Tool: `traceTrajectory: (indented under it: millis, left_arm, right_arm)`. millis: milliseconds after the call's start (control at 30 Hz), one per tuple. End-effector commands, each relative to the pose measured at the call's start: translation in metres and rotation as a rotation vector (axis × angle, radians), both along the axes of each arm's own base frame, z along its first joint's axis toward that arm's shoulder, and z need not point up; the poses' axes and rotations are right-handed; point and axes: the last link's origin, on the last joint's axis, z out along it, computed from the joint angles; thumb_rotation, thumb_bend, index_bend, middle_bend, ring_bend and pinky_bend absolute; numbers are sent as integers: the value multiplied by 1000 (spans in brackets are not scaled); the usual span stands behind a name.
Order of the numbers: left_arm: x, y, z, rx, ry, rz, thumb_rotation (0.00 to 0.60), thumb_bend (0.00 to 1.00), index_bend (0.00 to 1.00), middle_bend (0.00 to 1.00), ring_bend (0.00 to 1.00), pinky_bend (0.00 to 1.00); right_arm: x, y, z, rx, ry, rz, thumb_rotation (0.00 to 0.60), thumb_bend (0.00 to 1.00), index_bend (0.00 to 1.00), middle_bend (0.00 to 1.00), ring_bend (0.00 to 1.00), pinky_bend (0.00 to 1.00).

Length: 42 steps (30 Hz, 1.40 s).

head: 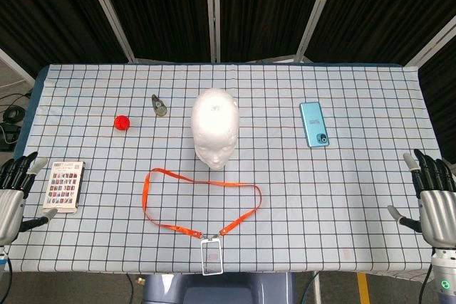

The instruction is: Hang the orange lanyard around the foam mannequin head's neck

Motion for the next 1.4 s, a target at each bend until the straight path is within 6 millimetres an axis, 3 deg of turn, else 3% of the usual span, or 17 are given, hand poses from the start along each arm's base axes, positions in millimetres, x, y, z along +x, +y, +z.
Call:
traceTrajectory:
  millis: [33, 400, 600, 767, 1033, 1267, 1400]
  left_arm:
    - [0, 0, 0, 1, 0, 0, 600, 0, 0, 0, 0, 0]
    - [1, 1, -3, -1, 11, -4, 600, 0, 0, 0, 0, 0]
    - [-1, 7, -7, -2, 25, 5, 600, 0, 0, 0, 0, 0]
    - [-5, 13, -12, 0, 42, 26, 600, 0, 0, 0, 0, 0]
    - [-14, 22, -18, -4, 62, 66, 600, 0, 0, 0, 0, 0]
    - [-16, 25, -22, -15, 70, 79, 600, 0, 0, 0, 0, 0]
    - [-18, 26, -23, -21, 70, 85, 600, 0, 0, 0, 0, 0]
  right_arm:
    - [0, 0, 0, 2, -1, -1, 600, 0, 30, 0, 0, 0]
    - [-2, -7, -19, 104, -21, -19, 600, 0, 54, 0, 0, 0]
    - [21, -49, -57, 299, -12, 65, 600, 7, 274, 0, 0, 0]
    - [56, -91, -95, 445, -61, 126, 600, 157, 441, 0, 0, 0]
    - [98, -125, -153, 602, -61, 140, 600, 274, 461, 0, 0, 0]
    - [120, -132, -200, 661, -27, 143, 600, 283, 477, 0, 0, 0]
    - [125, -133, -216, 664, 1, 143, 600, 283, 480, 0, 0, 0]
